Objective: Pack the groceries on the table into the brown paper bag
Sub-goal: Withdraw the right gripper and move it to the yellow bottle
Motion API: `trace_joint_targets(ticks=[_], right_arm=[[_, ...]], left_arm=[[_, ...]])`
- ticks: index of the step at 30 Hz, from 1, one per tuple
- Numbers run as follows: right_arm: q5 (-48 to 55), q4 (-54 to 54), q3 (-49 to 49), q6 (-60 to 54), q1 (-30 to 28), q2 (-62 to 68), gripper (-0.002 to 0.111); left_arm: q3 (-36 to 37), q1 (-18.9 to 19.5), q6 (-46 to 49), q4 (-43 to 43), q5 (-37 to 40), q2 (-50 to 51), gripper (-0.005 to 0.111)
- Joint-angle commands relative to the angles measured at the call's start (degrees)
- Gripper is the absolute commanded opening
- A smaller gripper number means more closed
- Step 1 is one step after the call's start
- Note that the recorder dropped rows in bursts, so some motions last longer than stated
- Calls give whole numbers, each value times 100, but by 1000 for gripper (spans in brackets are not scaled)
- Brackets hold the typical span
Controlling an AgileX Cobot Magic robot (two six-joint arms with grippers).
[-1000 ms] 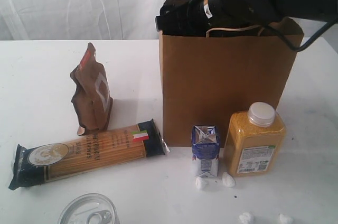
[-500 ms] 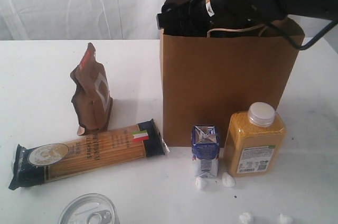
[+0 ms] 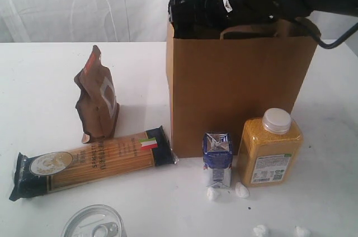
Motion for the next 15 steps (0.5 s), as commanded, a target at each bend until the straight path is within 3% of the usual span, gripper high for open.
trace_joint_targets(ticks=[1, 9, 15], right_arm=[[-39, -202, -2, -4, -32, -191, 96], [14, -372, -2, -469, -32, -1246, 96], [609, -385, -2, -896, -32, -2124, 96]], left_arm=[[15, 25, -10, -14, 17, -30, 0], [15, 25, -10, -14, 17, -30, 0], [15, 25, -10, -14, 17, -30, 0]])
